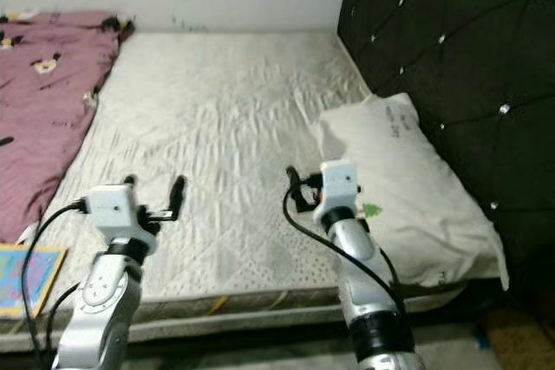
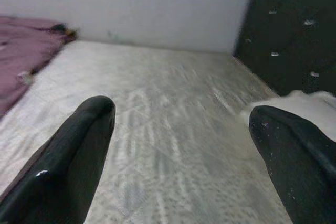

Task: Clean up the room

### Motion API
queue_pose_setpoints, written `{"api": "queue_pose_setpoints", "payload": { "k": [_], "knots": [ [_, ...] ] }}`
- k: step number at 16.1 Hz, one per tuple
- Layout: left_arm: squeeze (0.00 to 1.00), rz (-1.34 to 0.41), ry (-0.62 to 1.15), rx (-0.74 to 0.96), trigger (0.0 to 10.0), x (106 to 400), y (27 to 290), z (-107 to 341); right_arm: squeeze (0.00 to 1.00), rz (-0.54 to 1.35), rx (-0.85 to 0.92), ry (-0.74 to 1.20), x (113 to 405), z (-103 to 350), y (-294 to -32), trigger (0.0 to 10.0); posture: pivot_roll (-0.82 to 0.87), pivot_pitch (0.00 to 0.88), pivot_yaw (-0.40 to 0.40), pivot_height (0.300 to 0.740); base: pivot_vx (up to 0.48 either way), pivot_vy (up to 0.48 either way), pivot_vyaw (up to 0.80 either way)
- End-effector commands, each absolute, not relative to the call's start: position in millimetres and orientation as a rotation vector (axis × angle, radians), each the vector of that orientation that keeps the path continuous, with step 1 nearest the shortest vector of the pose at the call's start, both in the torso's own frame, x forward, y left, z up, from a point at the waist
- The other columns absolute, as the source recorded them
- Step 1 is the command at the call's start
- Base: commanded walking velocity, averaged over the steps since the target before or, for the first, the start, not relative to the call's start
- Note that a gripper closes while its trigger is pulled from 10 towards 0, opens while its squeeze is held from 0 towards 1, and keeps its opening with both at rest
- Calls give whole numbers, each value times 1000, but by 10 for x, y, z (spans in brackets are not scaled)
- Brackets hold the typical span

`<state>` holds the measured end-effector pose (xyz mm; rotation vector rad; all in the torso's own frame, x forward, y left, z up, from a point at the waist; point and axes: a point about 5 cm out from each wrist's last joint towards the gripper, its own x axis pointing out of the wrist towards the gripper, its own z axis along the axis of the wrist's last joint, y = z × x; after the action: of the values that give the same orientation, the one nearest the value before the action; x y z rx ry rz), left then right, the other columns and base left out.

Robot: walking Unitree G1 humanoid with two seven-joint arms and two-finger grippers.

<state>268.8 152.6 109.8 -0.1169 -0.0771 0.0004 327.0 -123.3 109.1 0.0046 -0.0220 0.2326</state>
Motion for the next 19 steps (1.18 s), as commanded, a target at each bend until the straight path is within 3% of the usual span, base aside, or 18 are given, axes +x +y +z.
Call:
{"api": "queue_pose_setpoints", "payload": {
  "k": [1, 5, 19],
  "knots": [
    [0, 38, -47, -126, 10000, 2684, 1571, 1057, 0, 231, 6, -6, 3263, 1046, -1228, 10000, 76, 91, -25, 740, 0, 0, 0],
    [0, 20, -49, -128, 10000, 2701, 1559, 1058, 0, 232, 9, -5, 3263, 1028, -1209, 10000, 76, 92, -21, 740, 0, 135, 0],
    [0, 16, 6, -164, 10000, 2695, 1523, 978, 0, 270, 18, -1, 3234, 959, -1085, 10000, 70, 97, -23, 740, 0, 480, 0]
  ]
}}
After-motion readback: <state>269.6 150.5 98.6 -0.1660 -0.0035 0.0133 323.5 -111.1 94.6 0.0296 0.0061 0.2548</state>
